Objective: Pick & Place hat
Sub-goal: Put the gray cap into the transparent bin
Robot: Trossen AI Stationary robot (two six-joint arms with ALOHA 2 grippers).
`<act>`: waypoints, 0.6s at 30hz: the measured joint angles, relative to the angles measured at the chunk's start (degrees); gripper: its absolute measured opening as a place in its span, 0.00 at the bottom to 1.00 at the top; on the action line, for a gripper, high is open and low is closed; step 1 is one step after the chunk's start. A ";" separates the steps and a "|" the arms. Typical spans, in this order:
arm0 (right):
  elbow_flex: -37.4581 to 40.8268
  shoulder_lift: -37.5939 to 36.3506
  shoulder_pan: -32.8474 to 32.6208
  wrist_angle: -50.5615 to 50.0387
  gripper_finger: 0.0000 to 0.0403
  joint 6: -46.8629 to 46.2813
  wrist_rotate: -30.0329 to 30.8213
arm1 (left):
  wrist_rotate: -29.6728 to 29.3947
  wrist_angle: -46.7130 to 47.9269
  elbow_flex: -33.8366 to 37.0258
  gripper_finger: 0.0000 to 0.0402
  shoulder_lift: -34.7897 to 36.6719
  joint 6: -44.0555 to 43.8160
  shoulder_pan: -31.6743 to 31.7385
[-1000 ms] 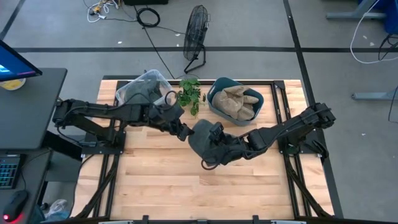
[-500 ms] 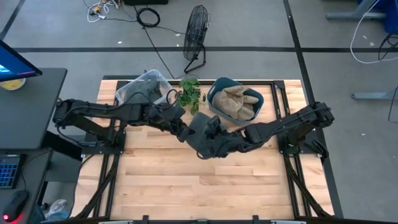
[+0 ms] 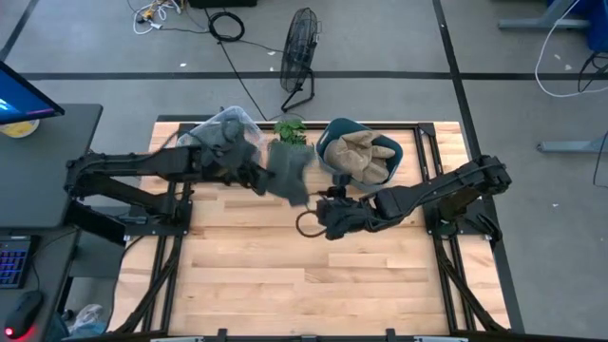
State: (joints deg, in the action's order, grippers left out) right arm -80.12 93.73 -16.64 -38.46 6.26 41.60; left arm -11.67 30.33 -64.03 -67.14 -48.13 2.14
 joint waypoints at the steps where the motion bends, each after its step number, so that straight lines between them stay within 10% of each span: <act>1: 0.00 0.00 0.04 -0.89 0.34 -3.27 0.01 | -1.75 0.83 0.00 0.03 1.38 -0.57 0.47; 18: 0.00 0.00 0.63 -2.24 0.43 -8.63 -0.67 | -27.58 21.80 -0.02 0.03 17.26 2.82 8.20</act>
State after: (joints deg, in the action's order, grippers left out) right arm -80.12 93.73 -16.01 -40.71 -2.37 40.93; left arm -39.26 52.13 -64.05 -49.87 -45.31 10.34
